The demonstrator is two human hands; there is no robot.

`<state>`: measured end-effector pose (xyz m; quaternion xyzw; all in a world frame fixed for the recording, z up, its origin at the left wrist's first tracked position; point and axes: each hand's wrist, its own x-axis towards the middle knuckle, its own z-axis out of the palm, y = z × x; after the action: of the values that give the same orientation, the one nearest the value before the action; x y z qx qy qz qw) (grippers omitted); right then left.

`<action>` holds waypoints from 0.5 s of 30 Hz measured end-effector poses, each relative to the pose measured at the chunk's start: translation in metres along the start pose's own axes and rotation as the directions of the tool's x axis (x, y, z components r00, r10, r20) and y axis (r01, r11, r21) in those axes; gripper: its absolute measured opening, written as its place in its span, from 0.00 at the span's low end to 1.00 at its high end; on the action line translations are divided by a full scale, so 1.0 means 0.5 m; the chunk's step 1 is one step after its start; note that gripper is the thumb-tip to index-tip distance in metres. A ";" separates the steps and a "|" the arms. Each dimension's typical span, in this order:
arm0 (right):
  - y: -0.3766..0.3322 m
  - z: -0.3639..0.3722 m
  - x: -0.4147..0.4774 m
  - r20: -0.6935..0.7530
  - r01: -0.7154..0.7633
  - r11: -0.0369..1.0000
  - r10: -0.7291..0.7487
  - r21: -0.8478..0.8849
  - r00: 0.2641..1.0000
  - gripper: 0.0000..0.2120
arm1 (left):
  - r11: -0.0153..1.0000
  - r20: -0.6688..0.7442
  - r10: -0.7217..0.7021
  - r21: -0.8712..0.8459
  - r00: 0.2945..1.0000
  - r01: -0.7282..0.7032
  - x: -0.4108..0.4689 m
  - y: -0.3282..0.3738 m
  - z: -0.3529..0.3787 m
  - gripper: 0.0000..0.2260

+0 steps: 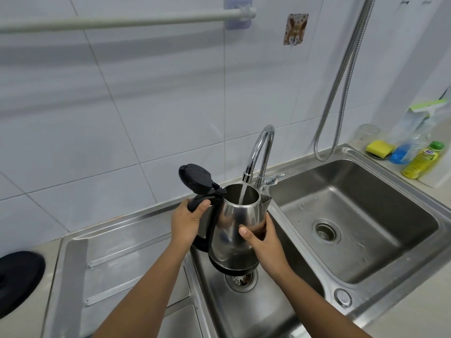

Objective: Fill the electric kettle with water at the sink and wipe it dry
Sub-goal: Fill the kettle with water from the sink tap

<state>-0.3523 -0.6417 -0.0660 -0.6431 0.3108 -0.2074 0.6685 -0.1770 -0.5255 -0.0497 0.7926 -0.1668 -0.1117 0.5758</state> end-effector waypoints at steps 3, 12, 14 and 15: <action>0.000 0.000 0.003 -0.001 0.013 1.000 -0.013 -0.018 1.000 0.51 | 1.000 -0.009 -0.009 -0.025 1.000 0.008 -0.002 -0.002 -0.001 0.09; 0.008 -0.002 0.006 0.006 -0.002 1.000 0.002 -0.013 1.000 0.57 | 1.000 -0.005 0.005 -0.021 1.000 -0.005 -0.003 -0.004 -0.001 0.09; 0.012 -0.003 0.007 0.006 -0.006 1.000 0.006 -0.005 1.000 0.57 | 1.000 -0.005 0.004 -0.027 1.000 -0.004 -0.005 -0.005 0.001 0.08; 0.013 -0.003 0.007 0.008 -0.010 1.000 0.010 -0.002 1.000 0.57 | 1.000 -0.007 0.002 -0.031 1.000 -0.002 -0.005 -0.006 0.002 0.08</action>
<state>-0.3519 -0.6446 -0.0729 -0.6431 0.3115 -0.2014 0.6700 -0.1793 -0.5243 -0.0528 0.7839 -0.1638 -0.1109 0.5885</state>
